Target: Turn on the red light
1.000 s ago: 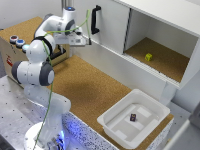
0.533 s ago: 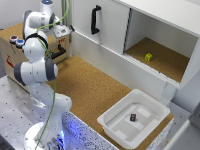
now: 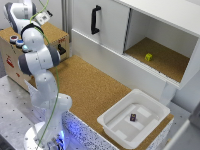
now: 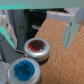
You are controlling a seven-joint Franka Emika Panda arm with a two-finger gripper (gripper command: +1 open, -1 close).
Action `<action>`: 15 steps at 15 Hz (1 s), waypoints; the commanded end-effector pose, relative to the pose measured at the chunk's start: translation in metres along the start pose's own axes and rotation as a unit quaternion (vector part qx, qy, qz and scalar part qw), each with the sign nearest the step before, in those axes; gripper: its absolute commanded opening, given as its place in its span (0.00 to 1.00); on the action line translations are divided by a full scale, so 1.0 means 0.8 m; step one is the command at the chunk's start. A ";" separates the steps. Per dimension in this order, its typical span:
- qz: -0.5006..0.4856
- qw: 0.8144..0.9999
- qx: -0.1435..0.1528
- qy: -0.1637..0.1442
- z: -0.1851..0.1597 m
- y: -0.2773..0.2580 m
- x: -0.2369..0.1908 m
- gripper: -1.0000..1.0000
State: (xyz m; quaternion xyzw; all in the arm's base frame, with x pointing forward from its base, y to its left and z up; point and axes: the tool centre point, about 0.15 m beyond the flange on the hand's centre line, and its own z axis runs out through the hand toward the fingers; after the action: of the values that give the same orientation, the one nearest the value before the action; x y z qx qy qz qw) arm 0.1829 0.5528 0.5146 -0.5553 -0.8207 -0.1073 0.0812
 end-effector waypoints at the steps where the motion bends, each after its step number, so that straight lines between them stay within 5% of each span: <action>1: -0.025 0.994 -0.005 -0.105 0.028 0.025 0.079 0.00; 15: 0.001 0.989 0.000 -0.145 0.072 0.020 0.080 0.00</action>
State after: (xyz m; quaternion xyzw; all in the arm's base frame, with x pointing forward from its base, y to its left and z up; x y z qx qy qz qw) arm 0.1735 0.5923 0.4797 -0.5539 -0.8269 -0.0927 0.0285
